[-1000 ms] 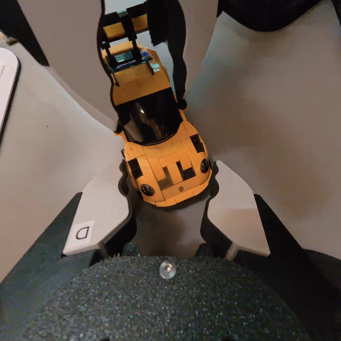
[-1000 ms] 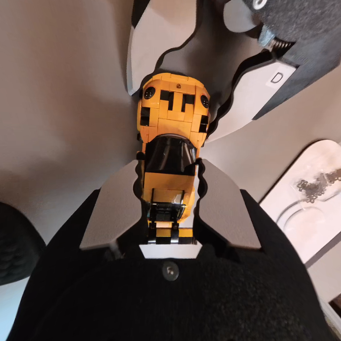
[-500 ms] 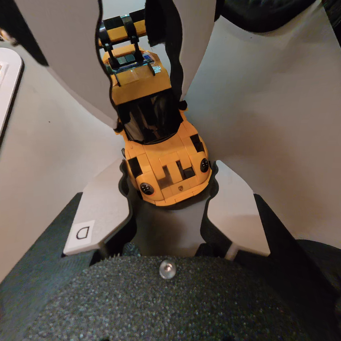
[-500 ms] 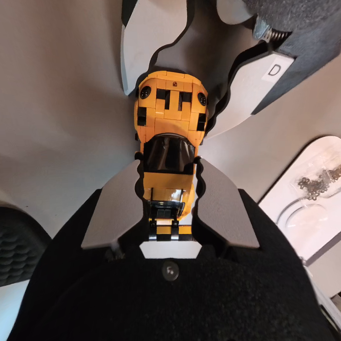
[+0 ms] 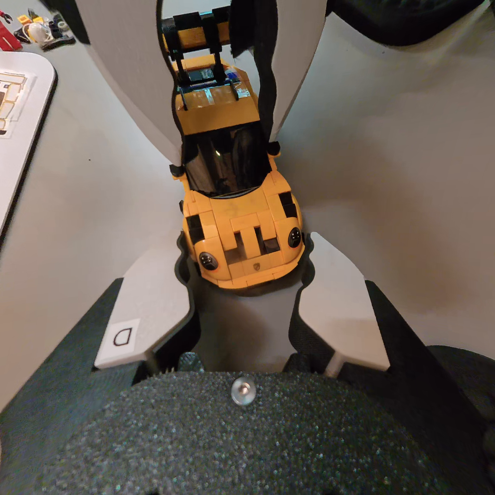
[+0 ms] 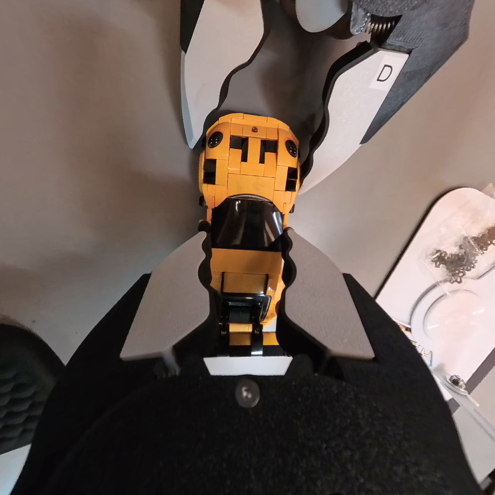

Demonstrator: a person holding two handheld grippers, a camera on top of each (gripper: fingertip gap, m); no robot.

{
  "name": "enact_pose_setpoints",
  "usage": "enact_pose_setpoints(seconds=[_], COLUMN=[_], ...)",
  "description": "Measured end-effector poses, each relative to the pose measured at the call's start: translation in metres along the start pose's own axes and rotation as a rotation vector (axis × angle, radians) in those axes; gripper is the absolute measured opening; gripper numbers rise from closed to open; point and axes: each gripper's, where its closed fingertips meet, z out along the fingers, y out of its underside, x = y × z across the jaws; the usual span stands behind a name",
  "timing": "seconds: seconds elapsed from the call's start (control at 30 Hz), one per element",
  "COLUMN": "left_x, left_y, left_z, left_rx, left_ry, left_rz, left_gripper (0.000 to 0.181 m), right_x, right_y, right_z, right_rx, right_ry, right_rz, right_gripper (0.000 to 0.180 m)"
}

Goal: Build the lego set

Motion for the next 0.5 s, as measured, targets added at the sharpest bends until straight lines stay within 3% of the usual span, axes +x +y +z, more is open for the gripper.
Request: enact_pose_setpoints(seconds=[0.37, 0.5], left_x=[-0.0003, -0.0027], left_y=[0.0002, 0.0018], left_z=[-0.0003, -0.0023], left_rx=[0.001, 0.001], left_ry=[0.002, -0.004], left_rz=[-0.004, -0.013], left_gripper=[0.082, 0.082], right_x=[0.0005, 0.0008], right_y=[-0.0022, -0.0055], right_z=[-0.0031, -0.0088], right_rx=[0.044, 0.039], right_ry=[0.016, 0.033], right_rz=[0.006, -0.011], right_gripper=[0.049, 0.038])
